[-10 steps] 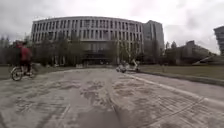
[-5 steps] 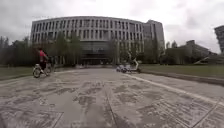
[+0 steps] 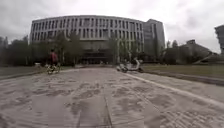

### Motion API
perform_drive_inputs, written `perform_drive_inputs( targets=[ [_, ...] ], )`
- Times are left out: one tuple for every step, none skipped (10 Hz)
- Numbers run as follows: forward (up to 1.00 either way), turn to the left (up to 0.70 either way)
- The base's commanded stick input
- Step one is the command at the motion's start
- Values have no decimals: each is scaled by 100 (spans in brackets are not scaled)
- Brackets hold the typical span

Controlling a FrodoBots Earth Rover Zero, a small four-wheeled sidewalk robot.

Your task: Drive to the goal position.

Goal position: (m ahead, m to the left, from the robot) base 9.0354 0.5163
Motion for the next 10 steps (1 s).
perform_drive_inputs(
  targets=[
    [70, 36],
    [70, 36],
    [70, 19],
    [70, 1],
    [70, 1],
    [70, 1],
    [70, 1],
    [70, 1],
    [70, 1],
    [70, 1]
  ],
)
